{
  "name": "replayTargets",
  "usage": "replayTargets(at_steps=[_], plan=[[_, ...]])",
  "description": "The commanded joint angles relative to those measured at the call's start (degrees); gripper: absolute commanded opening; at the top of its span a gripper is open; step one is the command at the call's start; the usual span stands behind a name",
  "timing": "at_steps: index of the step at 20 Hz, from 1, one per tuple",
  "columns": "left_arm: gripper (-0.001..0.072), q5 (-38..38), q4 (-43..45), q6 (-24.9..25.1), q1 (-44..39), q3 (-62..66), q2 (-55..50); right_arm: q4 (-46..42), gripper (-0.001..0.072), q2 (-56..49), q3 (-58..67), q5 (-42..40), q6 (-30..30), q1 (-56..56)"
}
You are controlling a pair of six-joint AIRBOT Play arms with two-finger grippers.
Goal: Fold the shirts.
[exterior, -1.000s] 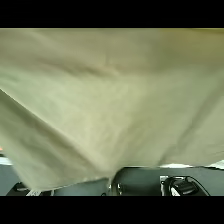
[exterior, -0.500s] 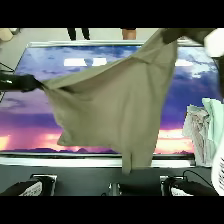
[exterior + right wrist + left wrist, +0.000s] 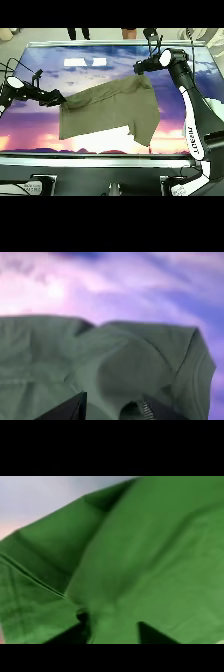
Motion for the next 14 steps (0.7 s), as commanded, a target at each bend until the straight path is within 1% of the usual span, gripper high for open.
replayTargets(at_steps=[1, 2, 3, 4, 5, 6, 7, 8, 10, 12, 14], plan=[[0.0524, -12.0, 0.6, 0.0, 4.1, 4.4, -2.2, 7.1, 0.0571, 1.3, 0.8, 13.4, -10.4, -5.9], [0.0524, -16.5, 2.8, 0.0, 6.2, 5.3, -1.7, 8.1, 0.0631, 2.4, 0.8, 19.0, -12.5, -9.5], [0.0523, -20.2, 5.7, 0.0, 8.3, 4.3, -0.5, 8.9, 0.0628, 2.9, 0.8, 26.3, -14.1, -13.9], [0.0497, -21.6, 7.9, 0.0, 9.8, 1.5, 1.4, 9.3, 0.0618, 2.8, 0.6, 34.0, -14.8, -17.7], [0.0491, -20.9, 9.3, 0.2, 11.2, -3.7, 4.2, 9.3, 0.0561, 2.8, -0.8, 39.1, -15.7, -21.2], [0.0493, -18.3, 9.2, 0.6, 12.4, -10.2, 7.1, 9.3, 0.0525, 2.8, -2.8, 42.4, -16.3, -23.9], [0.0498, -15.8, 8.8, 2.3, 13.0, -16.4, 9.3, 9.3, 0.0526, 2.8, -4.7, 44.3, -16.6, -25.6], [0.0523, -13.7, 8.2, 3.7, 13.4, -21.6, 10.6, 9.4, 0.0526, 2.8, -6.6, 45.6, -17.3, -26.7], [0.0529, -10.0, 6.0, 6.3, 13.3, -28.6, 11.0, 9.5, 0.0529, 2.8, -9.0, 46.5, -19.0, -26.9], [0.0528, -6.8, 2.4, 6.7, 12.8, -31.6, 10.7, 9.9, 0.0529, 2.8, -9.8, 45.4, -19.2, -26.9], [0.0527, -5.4, 0.3, 7.7, 11.1, -32.7, 10.6, 9.8, 0.0534, 2.7, -9.8, 44.6, -19.7, -26.9]])
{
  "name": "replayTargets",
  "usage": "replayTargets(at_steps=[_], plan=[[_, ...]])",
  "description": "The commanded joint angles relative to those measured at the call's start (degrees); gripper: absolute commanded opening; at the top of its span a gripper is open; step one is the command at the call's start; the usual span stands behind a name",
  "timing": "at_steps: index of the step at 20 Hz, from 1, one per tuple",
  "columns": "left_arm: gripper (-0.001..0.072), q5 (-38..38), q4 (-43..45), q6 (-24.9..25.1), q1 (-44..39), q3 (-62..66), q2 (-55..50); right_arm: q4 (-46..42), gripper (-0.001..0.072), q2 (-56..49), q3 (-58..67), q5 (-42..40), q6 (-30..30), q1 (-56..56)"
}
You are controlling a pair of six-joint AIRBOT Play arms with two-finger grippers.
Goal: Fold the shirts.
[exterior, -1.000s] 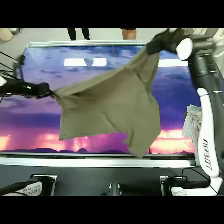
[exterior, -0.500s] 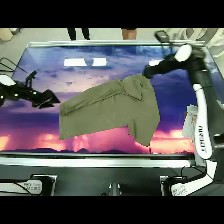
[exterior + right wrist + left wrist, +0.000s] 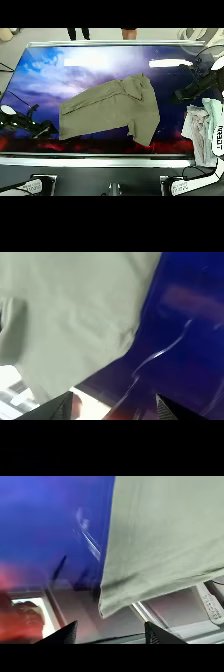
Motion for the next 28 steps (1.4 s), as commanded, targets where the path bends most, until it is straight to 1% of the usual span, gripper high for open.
replayTargets(at_steps=[1, 3, 5, 6, 7, 9, 10, 11, 12, 13, 14, 17, 18, 21, 22, 23, 24, 26, 28], plan=[[0.0527, 4.5, -3.5, 2.0, -2.1, -4.6, 0.4, 0.2, 0.0558, 0.0, -1.2, 1.3, -1.9, -0.9], [0.0525, 7.6, -3.5, 1.1, -4.2, -4.5, 0.0, 0.2, 0.0570, 0.0, -1.2, 0.2, -2.1, -0.9], [0.0494, 10.3, -3.5, -0.4, -6.1, -4.5, -0.5, 0.2, 0.0570, 0.0, -2.0, -1.0, -2.1, -0.9], [0.0494, 10.9, -3.5, -0.7, -7.0, -4.6, -0.8, 0.3, 0.0572, 0.0, -3.5, -1.5, -2.1, -0.9], [0.0494, 11.0, -3.5, -0.8, -7.8, -4.5, -1.2, 0.3, 0.0606, 0.0, -5.5, -2.2, -2.2, -0.9], [0.0490, 11.1, -3.5, -0.8, -9.2, -4.5, -2.5, 0.7, 0.0614, 0.0, -10.3, -4.5, -3.0, -0.9], [0.0404, 11.2, -3.5, -1.0, -9.5, -4.5, -3.1, 1.3, 0.0613, 0.0, -12.6, -6.0, -3.3, -0.9], [0.0237, 11.1, -3.5, -1.2, -9.4, -4.4, -3.4, 2.6, 0.0609, 0.0, -15.0, -7.9, -3.5, -0.9], [0.0043, 10.8, -3.5, -1.1, -9.4, -4.3, -3.3, 4.5, 0.0604, 0.0, -17.4, -10.1, -3.9, -0.9], [0.0023, 10.3, -3.5, -0.9, -9.4, -4.0, -3.1, 6.8, 0.0562, 0.0, -19.7, -13.1, -4.7, -0.9], [0.0022, 10.1, -3.5, -0.5, -9.4, -3.7, -2.6, 9.2, 0.0536, -0.3, -21.4, -15.3, -5.2, -0.9], [0.0023, 9.8, -3.5, 0.5, -9.4, -3.1, 0.4, 12.6, 0.0523, -3.8, -22.5, -18.1, -6.7, -0.9], [0.0023, 9.8, -3.5, 0.5, -9.4, -3.1, 1.5, 12.7, 0.0480, -4.7, -22.5, -19.1, -7.2, -0.9], [0.0023, 9.8, -3.5, 0.5, -9.4, -3.1, 4.1, 15.6, 0.0471, -6.9, -22.5, -19.7, -8.9, -0.2], [0.0023, 9.8, -3.6, 0.5, -9.4, -3.1, 4.4, 15.2, 0.0398, -7.3, -22.5, -20.4, -8.9, 0.5], [0.0023, 9.7, -3.6, 0.5, -9.4, -3.1, 4.6, 14.8, 0.0219, -7.5, -22.4, -22.0, -8.9, 1.4], [0.0022, 9.5, -3.5, 0.6, -9.4, -2.8, 4.7, 14.7, 0.0016, -7.0, -22.4, -23.6, -8.9, 1.9], [0.0022, 9.6, -3.2, 2.2, -9.3, -0.2, 5.6, 14.9, 0.0017, -4.5, -20.6, -24.4, -9.4, 1.9], [0.0021, 9.6, -2.5, 2.3, -9.3, 7.4, 9.0, 15.7, 0.0017, 1.3, -14.5, -21.9, -12.0, 1.9]])
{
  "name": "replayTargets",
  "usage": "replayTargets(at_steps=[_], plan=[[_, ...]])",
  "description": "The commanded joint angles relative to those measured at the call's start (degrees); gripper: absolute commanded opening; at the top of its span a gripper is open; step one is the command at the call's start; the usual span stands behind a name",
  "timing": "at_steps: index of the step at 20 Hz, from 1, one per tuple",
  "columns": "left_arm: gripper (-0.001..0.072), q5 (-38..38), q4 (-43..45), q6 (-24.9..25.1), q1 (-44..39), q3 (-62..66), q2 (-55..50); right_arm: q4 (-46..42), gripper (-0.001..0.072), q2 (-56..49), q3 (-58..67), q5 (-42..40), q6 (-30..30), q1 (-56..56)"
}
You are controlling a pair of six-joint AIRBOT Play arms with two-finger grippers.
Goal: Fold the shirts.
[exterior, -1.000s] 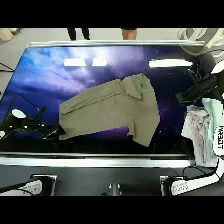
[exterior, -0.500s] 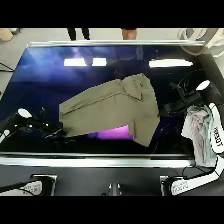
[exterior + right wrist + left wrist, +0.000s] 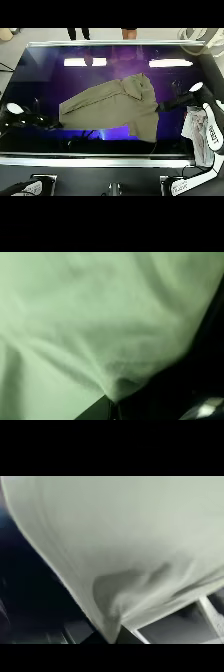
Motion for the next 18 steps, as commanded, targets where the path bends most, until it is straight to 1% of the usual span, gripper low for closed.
replayTargets(at_steps=[1, 3, 4, 6, 8, 9, 12, 15, 18], plan=[[0.0021, 0.1, 0.6, 0.8, 0.1, 12.7, 5.7, 1.8, 0.0016, 8.9, 8.7, 0.1, -3.8, 0.4], [0.0021, 0.1, 0.5, 0.6, 0.0, 29.6, 11.8, 2.0, 0.0017, 19.9, 19.0, -3.8, -4.7, 0.4], [0.0021, 0.6, 0.5, 0.0, 0.1, 39.8, 14.6, 0.6, 0.0017, 26.3, 24.6, -7.2, -5.0, 0.4], [0.0022, 3.4, 1.6, -1.0, 0.1, 57.1, 18.6, -4.9, 0.0017, 37.9, 33.0, -13.5, -5.4, 0.4], [0.0021, 5.2, 1.7, -3.6, 0.1, 69.2, 21.6, -10.4, 0.0017, 48.9, 36.0, -16.2, -5.4, 0.4], [0.0021, 5.2, 1.7, -5.3, 0.1, 72.3, 23.1, -13.1, 0.0017, 52.9, 36.0, -15.3, -5.4, 0.4], [0.0021, 4.9, 3.4, -5.9, 0.1, 72.5, 27.6, -20.0, 0.0017, 59.3, 36.0, -10.8, -2.1, 0.4], [0.0021, 3.9, 5.2, -5.9, 0.1, 72.1, 28.4, -20.4, 0.0017, 60.1, 36.0, -10.1, -2.1, 0.4], [0.0021, -0.2, 5.3, -5.9, 0.1, 71.9, 27.0, -20.5, 0.0017, 58.9, 36.0, -8.3, -0.6, 0.4]])
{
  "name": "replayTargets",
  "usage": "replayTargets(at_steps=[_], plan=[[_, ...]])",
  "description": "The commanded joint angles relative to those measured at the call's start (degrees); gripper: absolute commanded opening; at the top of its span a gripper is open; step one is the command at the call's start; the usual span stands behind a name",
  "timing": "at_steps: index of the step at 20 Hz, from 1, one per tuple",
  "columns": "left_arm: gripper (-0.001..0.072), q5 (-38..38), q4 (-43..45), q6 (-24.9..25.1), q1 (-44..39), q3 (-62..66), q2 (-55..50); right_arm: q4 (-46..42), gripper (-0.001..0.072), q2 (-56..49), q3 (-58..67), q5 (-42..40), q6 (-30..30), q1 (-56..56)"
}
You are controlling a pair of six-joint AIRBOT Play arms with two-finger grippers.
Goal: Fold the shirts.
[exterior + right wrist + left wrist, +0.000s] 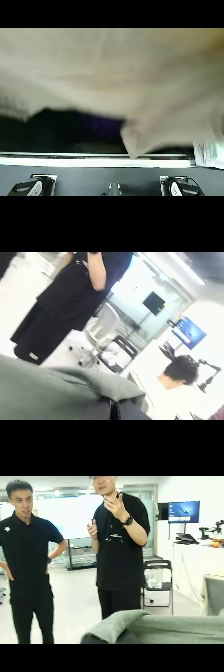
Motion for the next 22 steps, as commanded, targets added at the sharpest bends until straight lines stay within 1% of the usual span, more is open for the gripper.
replayTargets(at_steps=[1, 3, 5, 7, 8, 10, 11, 13, 15, 16, 18, 22], plan=[[0.0021, -5.2, 0.9, -0.3, 0.0, -0.2, -1.0, -1.5, 0.0017, -0.5, 0.3, 3.6, 2.7, 0.0], [0.0021, -11.3, 1.9, -1.3, 0.0, -3.8, -3.4, -1.6, 0.0017, -4.3, 0.3, 10.9, 6.1, 0.0], [0.0021, -17.6, 4.2, -2.0, 0.0, -10.1, -7.5, -1.5, 0.0017, -11.6, 0.3, 23.5, 7.5, 0.0], [0.0021, -19.8, 6.5, -1.5, -0.1, -17.6, -12.1, -1.3, 0.0016, -21.5, -0.1, 35.5, 8.1, 0.0], [0.0021, -19.5, 6.6, -0.3, -0.1, -22.0, -14.7, -0.2, 0.0016, -26.3, -1.4, 37.3, 9.0, 0.0], [0.0021, -18.6, 6.7, 0.5, -0.1, -29.7, -20.6, 3.0, 0.0016, -34.8, -5.4, 36.6, 10.1, 0.1], [0.0021, -17.7, 6.7, 1.4, -0.2, -32.7, -24.1, 3.5, 0.0016, -38.8, -7.0, 35.9, 10.5, 0.9], [0.0021, -14.6, 6.7, 2.1, -0.5, -35.8, -31.4, 1.6, 0.0016, -46.9, -8.9, 31.3, 10.5, 4.2], [0.0022, -10.8, 6.6, 2.5, -0.8, -35.1, -39.5, 1.5, 0.0017, -54.3, -8.8, 24.0, 10.9, 7.6], [0.0021, -9.0, 6.1, 2.4, -1.0, -34.2, -42.8, 1.7, 0.0018, -57.4, -8.8, 19.3, 12.7, 8.5], [0.0022, -6.3, 5.2, 2.5, -1.3, -31.5, -48.8, 2.6, 0.0018, -61.7, -8.8, 10.5, 15.1, 8.5], [0.0022, 0.5, 5.1, 2.4, -2.3, -25.6, -56.3, 3.0, 0.0018, -64.5, -8.8, -5.6, 15.1, 8.5]])
